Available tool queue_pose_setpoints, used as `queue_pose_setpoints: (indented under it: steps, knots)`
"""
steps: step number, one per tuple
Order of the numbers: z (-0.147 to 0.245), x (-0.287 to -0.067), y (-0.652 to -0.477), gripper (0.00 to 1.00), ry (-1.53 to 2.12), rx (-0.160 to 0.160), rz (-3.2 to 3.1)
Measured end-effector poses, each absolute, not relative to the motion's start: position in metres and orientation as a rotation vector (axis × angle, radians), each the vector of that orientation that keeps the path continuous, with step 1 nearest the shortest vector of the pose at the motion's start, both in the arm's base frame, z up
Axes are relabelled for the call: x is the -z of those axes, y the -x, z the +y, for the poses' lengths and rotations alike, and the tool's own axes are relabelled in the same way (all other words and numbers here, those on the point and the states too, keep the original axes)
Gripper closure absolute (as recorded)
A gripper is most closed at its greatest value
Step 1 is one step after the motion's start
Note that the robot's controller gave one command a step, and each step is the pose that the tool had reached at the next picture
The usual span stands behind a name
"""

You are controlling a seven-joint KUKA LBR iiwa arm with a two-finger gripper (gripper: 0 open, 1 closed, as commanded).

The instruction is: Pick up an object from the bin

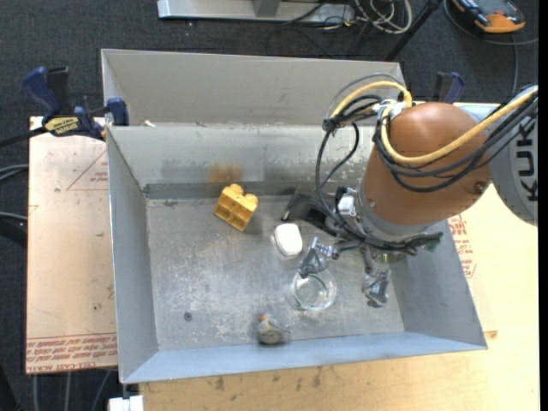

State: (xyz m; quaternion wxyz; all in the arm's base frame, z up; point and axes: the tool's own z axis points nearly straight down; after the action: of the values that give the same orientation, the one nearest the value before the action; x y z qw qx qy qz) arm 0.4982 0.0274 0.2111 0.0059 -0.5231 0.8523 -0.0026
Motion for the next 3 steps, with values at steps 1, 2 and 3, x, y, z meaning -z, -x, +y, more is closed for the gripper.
queue_pose_setpoints:
  steps: [1, 2, 3]
  knots:
    - [0.030, -0.077, -0.499, 1.00, 1.959, 0.013, 2.457]
    - [0.029, -0.077, -0.499, 1.00, 1.959, 0.013, 2.457]
    - [0.037, -0.120, -0.503, 1.00, 1.997, -0.007, 2.424]
